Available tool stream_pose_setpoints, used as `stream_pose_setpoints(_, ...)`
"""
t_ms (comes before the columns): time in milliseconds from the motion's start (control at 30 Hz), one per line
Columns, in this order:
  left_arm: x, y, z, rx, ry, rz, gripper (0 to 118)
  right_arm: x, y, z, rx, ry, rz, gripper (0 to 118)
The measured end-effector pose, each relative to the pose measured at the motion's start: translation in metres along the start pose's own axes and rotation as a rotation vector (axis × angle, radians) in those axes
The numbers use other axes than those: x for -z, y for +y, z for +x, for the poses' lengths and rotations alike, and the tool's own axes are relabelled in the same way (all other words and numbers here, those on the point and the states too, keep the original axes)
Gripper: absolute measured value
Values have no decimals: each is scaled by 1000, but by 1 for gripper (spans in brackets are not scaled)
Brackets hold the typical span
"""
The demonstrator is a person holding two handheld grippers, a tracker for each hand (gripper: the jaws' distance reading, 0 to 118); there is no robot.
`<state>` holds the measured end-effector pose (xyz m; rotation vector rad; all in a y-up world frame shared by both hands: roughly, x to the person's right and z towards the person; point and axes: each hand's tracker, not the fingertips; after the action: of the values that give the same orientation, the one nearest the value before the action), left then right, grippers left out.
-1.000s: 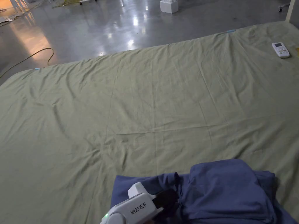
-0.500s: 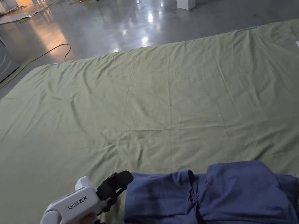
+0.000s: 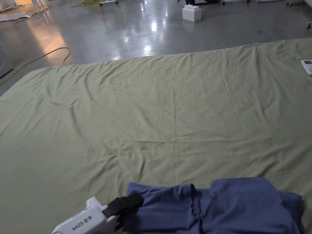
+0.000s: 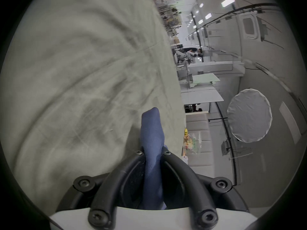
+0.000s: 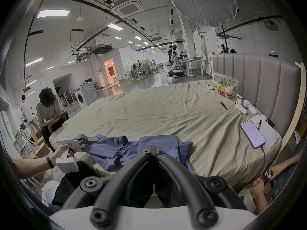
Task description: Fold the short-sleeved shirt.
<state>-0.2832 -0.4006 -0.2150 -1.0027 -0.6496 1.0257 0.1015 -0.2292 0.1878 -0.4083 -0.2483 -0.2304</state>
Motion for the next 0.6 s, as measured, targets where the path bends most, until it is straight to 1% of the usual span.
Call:
stream_pose_setpoints(67,-16,3,13,-4,-30,19,12,-1,1,-1,4,3,1,0)
stream_pose_setpoints(133,-39,13,27,33,-76,98,12,-3,2,-2,-8,7,3,0)
stream_pose_setpoints(167,-51,21,32,46,-91,109,12,-4,0,0,-12,9,4,0)
stream_pose_setpoints(200,-65,34,34,61,-78,130,12,-4,-1,1,-15,12,5,0)
stream_pose_setpoints(300,-106,56,64,196,69,194,12,-1,-6,6,-3,22,4,0)
stream_pose_setpoints(367,-115,50,94,258,112,258,12,3,-11,7,15,28,-1,0)
stream_pose_setpoints(400,-108,41,106,294,99,271,12,5,-13,7,26,29,-7,0)
stream_pose_setpoints(433,-94,30,119,330,64,222,12,7,-15,6,33,19,-13,0)
stream_pose_setpoints(467,-76,13,132,354,60,161,12,8,-17,5,34,13,-13,0)
stream_pose_setpoints(533,-29,-33,157,460,80,14,12,6,-19,3,29,13,-13,0)
stream_pose_setpoints(567,-8,-54,163,495,75,-35,12,4,-18,1,28,8,-13,0)
stream_pose_setpoints(600,18,-67,156,524,72,-90,12,1,-18,0,26,3,-12,0)
